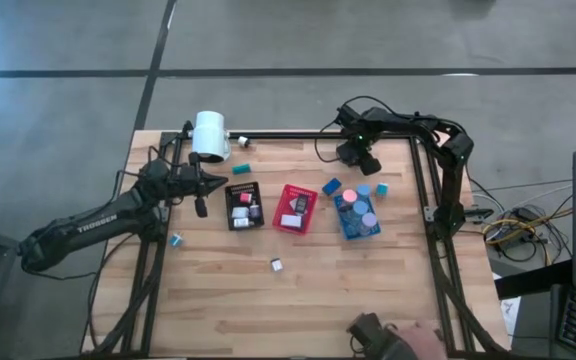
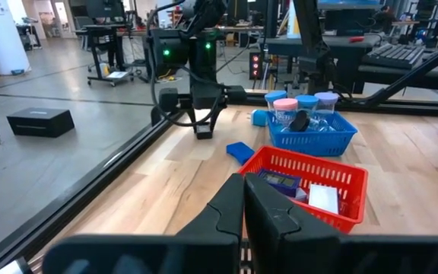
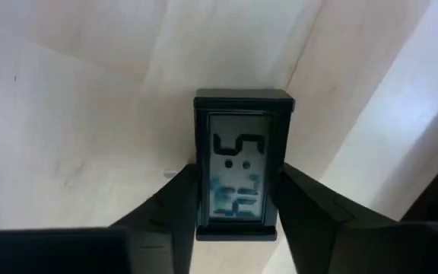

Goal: Pick & Place Office items
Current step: Put the black digital clock into the red bin

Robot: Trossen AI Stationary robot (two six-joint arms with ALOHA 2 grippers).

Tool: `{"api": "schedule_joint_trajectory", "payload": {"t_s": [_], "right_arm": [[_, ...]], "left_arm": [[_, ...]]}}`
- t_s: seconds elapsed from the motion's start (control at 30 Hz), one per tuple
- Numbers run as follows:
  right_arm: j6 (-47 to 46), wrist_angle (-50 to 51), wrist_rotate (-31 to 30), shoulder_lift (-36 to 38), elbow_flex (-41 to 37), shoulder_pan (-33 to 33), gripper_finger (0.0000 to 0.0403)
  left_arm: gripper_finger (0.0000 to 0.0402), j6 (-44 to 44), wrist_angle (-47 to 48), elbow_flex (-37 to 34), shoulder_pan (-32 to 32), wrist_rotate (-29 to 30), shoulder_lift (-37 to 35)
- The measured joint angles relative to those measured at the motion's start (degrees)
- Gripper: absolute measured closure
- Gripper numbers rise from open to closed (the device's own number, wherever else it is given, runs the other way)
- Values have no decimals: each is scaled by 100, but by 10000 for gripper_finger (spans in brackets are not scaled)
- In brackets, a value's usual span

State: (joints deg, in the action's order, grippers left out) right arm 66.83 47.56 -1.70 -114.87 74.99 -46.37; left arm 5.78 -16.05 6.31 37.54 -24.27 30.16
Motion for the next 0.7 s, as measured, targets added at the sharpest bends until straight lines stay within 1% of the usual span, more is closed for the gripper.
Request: {"api": "schedule_joint_trajectory", "payload": {"t_s": [0.03, 0.27, 0.47, 0.53, 0.57, 0.7], "right_arm": [[-55, 33, -1, 3, 29, 1, 267], [-502, -33, 23, 187, 118, -2, 268], [-761, -21, 87, 957, 261, -2, 268], [-941, 14, 396, 1304, 307, -8, 268], [-1074, -41, 689, 1517, 329, -14, 268], [-1738, -236, 2223, 2379, 323, -20, 268]], "left_arm": [[383, 0, -1, 0, 0, 1, 0], [383, -2, -22, 0, 0, 0, -1], [383, -24, -22, 0, 0, 0, -1], [383, -24, -22, 0, 0, -1, 0], [383, -26, -20, 0, 0, -3, -1], [383, -28, -20, 0, 0, -3, -1]]}}
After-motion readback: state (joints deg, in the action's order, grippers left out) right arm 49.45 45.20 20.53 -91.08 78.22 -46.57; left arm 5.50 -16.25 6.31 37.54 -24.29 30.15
